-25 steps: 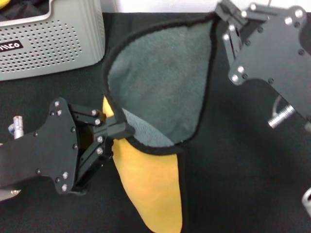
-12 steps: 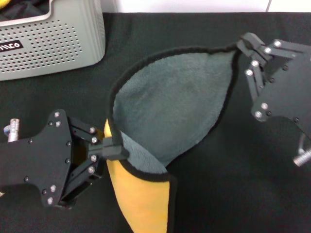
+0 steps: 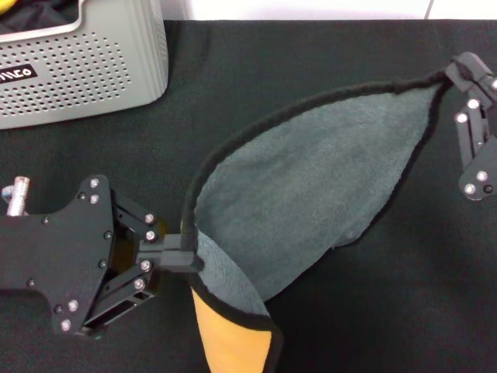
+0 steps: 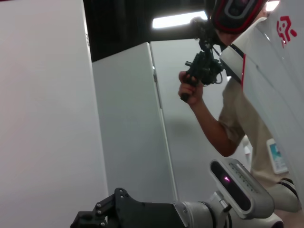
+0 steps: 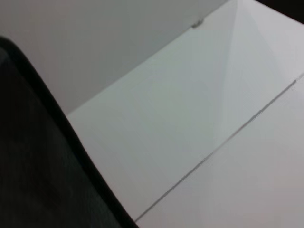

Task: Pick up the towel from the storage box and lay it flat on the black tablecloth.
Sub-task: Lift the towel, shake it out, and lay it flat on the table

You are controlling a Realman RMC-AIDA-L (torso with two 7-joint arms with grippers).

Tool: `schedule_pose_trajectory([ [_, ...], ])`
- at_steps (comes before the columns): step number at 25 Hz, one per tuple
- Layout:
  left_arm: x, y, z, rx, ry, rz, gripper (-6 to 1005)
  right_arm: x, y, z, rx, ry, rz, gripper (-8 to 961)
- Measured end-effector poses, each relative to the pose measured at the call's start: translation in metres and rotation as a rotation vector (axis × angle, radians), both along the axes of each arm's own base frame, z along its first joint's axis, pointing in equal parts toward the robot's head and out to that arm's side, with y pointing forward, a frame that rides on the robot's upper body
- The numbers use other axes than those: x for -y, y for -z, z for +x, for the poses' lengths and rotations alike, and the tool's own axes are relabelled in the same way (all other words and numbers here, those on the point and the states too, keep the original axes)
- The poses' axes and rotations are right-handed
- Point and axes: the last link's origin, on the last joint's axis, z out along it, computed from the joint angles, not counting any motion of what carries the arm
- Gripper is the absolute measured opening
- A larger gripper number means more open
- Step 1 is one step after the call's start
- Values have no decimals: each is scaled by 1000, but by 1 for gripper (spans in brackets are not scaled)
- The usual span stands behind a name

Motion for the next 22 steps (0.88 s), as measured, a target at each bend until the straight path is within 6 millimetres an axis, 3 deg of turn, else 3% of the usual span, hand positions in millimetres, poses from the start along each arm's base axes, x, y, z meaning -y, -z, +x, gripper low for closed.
schedule_pose_trajectory([
  [13,-6,-13,17,-47,75,-43,7,17,-7,6,3,64,26,6],
  [22,-14,-14,23,-43,88,-36,6,2,-1,23,4,174,-47,6],
])
